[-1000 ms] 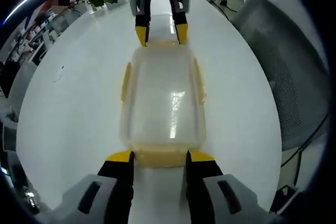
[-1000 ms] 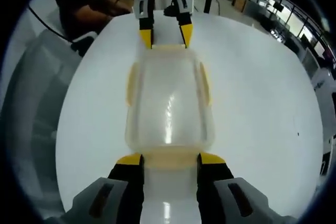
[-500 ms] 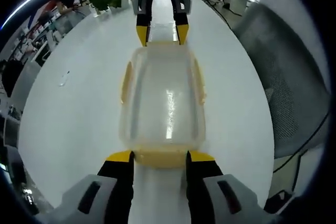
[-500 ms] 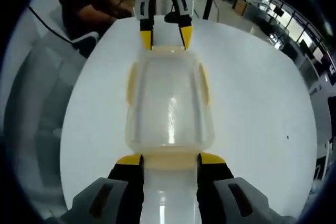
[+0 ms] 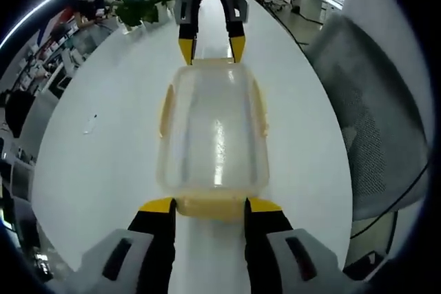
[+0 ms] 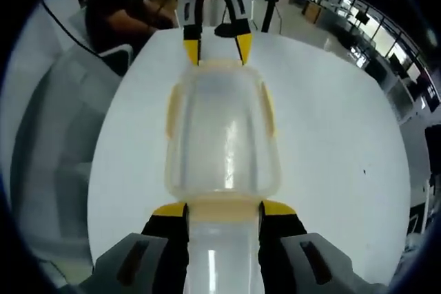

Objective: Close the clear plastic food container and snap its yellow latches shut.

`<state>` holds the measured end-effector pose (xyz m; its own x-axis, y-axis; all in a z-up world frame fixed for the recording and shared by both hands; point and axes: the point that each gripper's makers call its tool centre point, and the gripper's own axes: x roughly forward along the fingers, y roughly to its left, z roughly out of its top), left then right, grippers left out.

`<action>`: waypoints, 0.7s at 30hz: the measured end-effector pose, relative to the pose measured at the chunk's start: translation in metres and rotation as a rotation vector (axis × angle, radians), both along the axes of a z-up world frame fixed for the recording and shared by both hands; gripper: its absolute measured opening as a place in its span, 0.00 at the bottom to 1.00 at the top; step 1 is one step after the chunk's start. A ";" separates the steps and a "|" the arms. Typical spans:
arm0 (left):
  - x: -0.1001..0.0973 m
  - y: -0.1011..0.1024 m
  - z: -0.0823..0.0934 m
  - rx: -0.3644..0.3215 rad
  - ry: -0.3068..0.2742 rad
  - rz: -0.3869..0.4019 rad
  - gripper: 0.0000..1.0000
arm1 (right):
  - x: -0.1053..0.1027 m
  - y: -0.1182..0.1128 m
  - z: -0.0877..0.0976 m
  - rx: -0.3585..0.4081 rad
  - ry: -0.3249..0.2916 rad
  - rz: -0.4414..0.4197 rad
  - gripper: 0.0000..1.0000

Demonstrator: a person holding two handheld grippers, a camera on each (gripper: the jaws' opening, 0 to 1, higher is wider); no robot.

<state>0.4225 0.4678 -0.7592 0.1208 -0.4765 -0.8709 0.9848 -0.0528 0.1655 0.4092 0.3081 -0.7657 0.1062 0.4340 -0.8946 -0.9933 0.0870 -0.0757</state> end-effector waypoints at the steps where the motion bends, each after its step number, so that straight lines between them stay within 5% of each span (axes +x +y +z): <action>1: 0.000 -0.002 0.001 -0.002 -0.001 -0.002 0.38 | 0.000 -0.002 0.001 0.002 0.001 -0.002 0.38; 21: -0.007 -0.054 0.009 -0.026 0.012 -0.019 0.38 | -0.010 -0.052 0.007 0.002 -0.006 -0.016 0.38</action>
<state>0.4151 0.4141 -0.7501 0.1013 -0.5011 -0.8595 0.9856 -0.0672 0.1553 0.3996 0.2556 -0.7586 0.1189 0.4337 -0.8932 -0.9913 0.1030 -0.0820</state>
